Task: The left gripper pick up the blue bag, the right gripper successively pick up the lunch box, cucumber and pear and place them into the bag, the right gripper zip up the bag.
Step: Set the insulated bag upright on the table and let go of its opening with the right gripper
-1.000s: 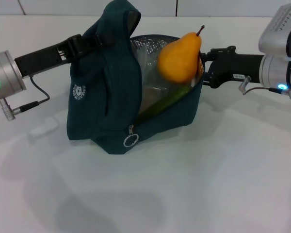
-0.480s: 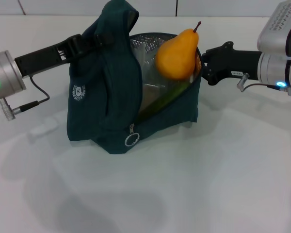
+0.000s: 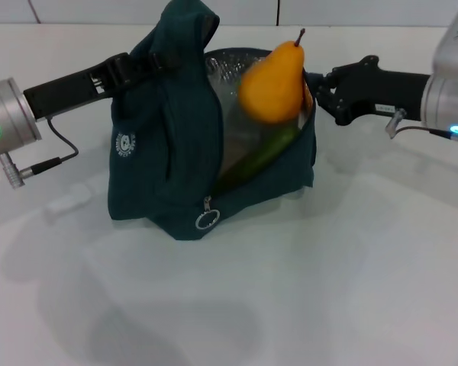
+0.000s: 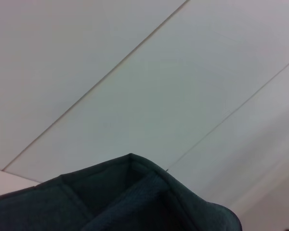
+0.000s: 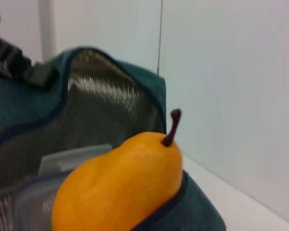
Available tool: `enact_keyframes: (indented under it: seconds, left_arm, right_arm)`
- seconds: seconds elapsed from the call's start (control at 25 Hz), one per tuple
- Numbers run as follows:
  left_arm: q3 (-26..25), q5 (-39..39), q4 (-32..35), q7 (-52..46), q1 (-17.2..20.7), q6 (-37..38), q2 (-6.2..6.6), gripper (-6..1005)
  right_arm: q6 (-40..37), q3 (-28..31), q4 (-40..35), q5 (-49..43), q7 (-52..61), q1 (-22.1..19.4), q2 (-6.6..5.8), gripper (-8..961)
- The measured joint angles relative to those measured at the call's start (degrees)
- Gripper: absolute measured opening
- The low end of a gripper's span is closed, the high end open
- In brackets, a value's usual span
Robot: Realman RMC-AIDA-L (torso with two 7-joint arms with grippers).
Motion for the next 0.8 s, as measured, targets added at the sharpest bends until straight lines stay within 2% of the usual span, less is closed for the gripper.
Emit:
enact_keyframes:
  seconds: [0.2, 0.44, 0.6, 0.8]
  left_arm:
    - [0.04, 0.08, 0.13, 0.00, 0.00, 0.26, 0.08, 42]
    - [0.38, 0.08, 0.32, -0.10, -0.31, 0.73, -0.03, 42]
    - [0.40, 0.08, 0.31, -0.14, -0.57, 1.71, -0.21, 42]
    - [2.62, -1.20, 0.30, -0.26, -0.90, 2.11, -0.35, 42]
  right_arm:
    - [-2.44, 0.97, -2.48, 2.08, 0.36, -1.70, -0.42, 67]
    - [-8.54, 6.76, -3.40, 2.28, 0.98, -3.39, -0.55, 66]
    - [-12.06, 10.42, -6.18, 2.11, 2.76, -5.97, -1.11, 66]
    - [-15.71, 11.58, -10.90, 2.24, 4.83, -9.51, -2.18, 66]
